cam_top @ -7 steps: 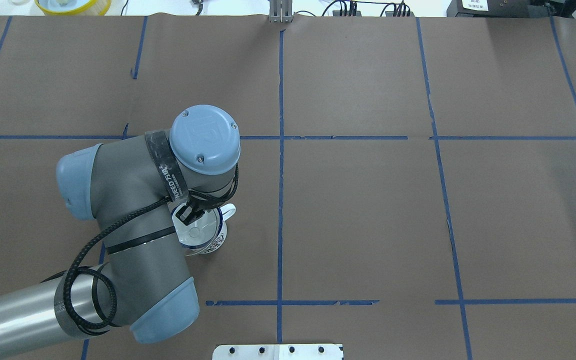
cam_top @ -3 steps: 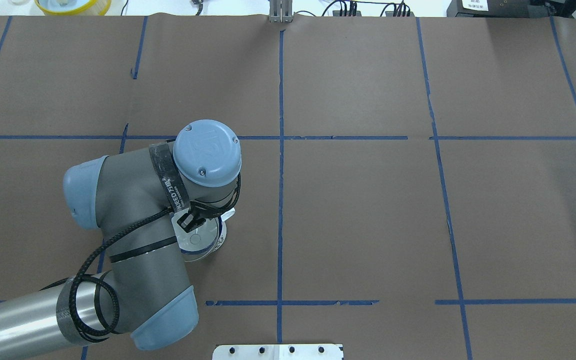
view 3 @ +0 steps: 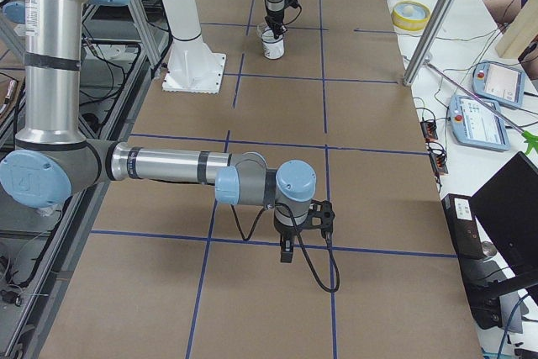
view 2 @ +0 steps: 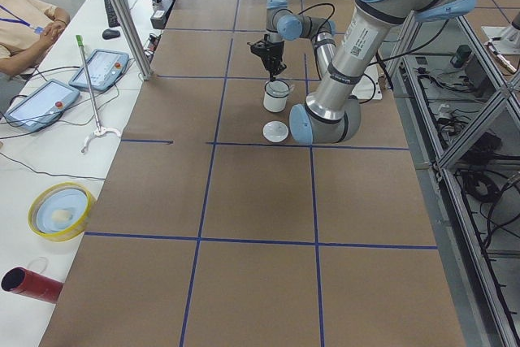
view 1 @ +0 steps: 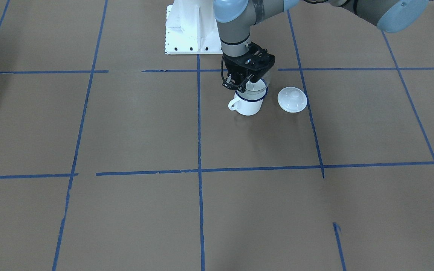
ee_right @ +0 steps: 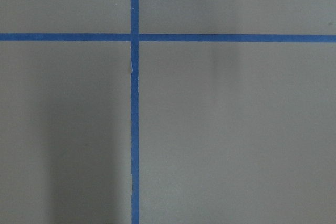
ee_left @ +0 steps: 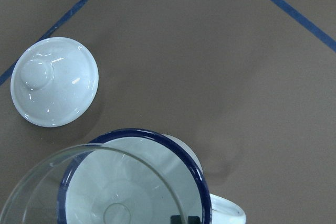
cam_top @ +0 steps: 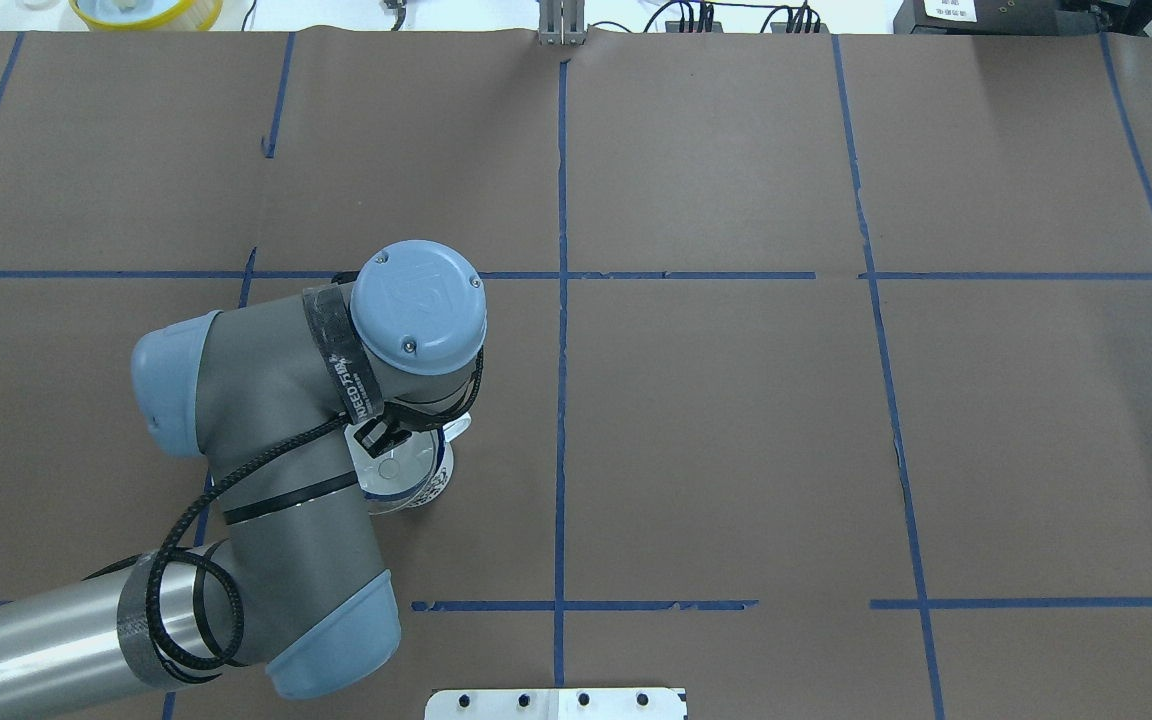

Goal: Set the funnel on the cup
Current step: 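Lower the funnel into the mug's mouth with the left gripper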

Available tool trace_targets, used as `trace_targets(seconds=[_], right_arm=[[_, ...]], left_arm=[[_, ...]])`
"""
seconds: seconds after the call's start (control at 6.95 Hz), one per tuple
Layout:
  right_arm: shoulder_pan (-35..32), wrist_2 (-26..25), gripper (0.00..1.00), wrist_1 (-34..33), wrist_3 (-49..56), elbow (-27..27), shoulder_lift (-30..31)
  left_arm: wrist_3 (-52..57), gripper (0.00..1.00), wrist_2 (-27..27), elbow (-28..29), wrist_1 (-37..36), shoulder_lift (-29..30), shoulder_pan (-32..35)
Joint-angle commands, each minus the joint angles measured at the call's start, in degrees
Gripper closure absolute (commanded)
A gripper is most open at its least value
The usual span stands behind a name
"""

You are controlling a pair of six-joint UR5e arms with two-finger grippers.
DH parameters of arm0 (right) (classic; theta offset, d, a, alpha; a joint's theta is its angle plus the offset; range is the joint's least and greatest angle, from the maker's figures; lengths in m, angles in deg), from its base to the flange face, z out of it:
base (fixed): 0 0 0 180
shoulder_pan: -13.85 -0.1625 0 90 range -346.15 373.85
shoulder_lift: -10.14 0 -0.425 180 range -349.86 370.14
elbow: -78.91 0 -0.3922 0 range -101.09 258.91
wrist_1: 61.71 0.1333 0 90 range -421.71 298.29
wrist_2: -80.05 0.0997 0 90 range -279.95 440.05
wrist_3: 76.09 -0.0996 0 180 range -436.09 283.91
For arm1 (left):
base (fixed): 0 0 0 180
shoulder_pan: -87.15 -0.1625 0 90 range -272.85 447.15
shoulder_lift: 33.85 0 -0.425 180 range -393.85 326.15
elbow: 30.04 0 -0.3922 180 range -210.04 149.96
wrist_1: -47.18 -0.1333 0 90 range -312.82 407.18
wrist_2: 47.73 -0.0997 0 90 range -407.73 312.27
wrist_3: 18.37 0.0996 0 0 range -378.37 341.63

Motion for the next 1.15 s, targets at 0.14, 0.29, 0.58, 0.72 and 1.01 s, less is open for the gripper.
trace_targets(seconds=[0.14,0.29,0.58,0.72,1.01], right_arm=[[0.0,0.0,0.00,0.0,0.0,0.0,0.0],[0.0,0.0,0.00,0.0,0.0,0.0,0.0],[0.0,0.0,0.00,0.0,0.0,0.0,0.0],[0.0,0.0,0.00,0.0,0.0,0.0,0.0],[0.0,0.0,0.00,0.0,0.0,0.0,0.0]], left_arm=[[1.7,1.00,-0.5,0.8,0.7,-0.1,0.0],[1.7,1.00,-0.9,2.9,3.1,-0.1,0.0],[1.7,1.00,-1.1,2.7,3.2,0.1,0.0],[1.7,0.45,-1.2,2.3,3.2,-0.2,0.0],[1.7,0.00,-1.2,1.8,3.1,-0.2,0.0]])
